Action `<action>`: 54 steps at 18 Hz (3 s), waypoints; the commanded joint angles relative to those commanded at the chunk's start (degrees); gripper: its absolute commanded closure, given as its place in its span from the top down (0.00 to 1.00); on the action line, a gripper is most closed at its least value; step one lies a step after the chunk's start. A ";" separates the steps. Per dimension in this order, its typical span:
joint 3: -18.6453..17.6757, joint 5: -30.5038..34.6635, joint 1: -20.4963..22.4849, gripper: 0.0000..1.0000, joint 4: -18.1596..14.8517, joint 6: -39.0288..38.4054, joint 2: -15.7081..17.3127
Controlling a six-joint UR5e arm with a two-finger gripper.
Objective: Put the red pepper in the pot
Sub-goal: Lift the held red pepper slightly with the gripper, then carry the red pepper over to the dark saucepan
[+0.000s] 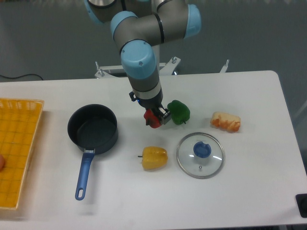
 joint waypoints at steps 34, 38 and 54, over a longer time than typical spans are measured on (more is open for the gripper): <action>-0.88 -5.89 -10.28 0.47 0.35 -18.62 -0.44; -0.97 -5.89 -11.86 0.47 0.44 -19.51 -0.79; 0.35 -3.17 -21.53 0.49 2.20 -25.58 -7.64</action>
